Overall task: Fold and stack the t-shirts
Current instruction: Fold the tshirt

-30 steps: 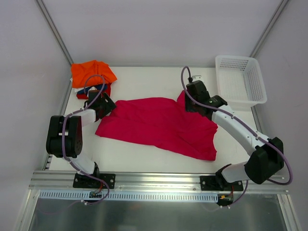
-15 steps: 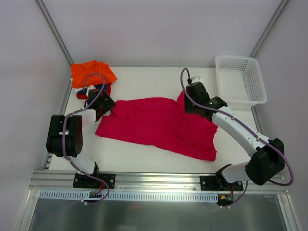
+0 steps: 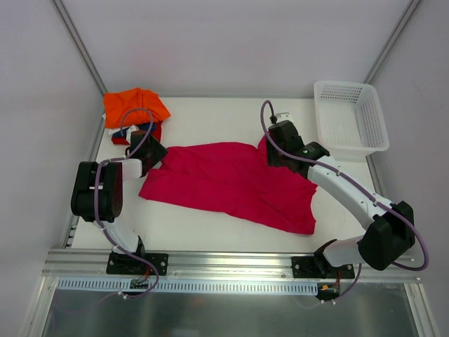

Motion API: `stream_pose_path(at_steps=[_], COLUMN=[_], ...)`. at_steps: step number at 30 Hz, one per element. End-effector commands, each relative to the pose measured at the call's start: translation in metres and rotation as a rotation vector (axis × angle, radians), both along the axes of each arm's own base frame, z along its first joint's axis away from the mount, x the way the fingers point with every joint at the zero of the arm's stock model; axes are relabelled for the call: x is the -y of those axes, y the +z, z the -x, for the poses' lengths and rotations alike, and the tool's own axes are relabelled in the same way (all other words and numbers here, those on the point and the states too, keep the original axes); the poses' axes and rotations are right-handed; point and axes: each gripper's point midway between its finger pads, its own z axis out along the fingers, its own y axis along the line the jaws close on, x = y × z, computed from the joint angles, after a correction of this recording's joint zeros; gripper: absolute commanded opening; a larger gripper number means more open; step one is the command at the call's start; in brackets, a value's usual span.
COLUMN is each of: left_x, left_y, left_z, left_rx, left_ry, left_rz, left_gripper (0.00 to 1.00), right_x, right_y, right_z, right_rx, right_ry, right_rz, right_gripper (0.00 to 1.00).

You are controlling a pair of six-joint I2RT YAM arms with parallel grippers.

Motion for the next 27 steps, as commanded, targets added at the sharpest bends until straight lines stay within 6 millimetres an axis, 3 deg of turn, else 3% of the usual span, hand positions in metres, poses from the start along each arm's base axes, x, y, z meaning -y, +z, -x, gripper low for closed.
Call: stream_pose_path(at_steps=[1,7,10,16,23,27], left_x=[-0.003,-0.007,-0.008,-0.015,-0.025,-0.025], left_y=[0.012,0.014,0.017,0.03,0.062,0.085], left_z=[-0.014,-0.015,-0.016,-0.014,-0.016,-0.017], left_rx=[0.055,0.059,0.065,0.079,0.121,0.156], left_ry=[0.03,0.038,0.033,0.02,0.004,-0.021], left_rz=[0.013,-0.007,-0.024,-0.088,-0.179,-0.208], left_gripper=[0.51,0.39,0.27,0.18,0.09,0.09], right_x=[-0.002,-0.007,-0.011,-0.014,-0.019,-0.02], right_y=[0.007,0.005,0.004,0.003,0.004,0.002], right_z=[0.0,0.001,0.001,0.001,0.002,0.002], right_rx=[0.025,0.022,0.022,0.021,0.023,0.022], right_ry=[0.012,0.026,0.034,0.041,0.052,0.051], right_rz=[-0.003,-0.005,-0.008,-0.006,-0.009,-0.012], right_gripper=[0.46,0.45,0.46,0.46,0.46,0.45])
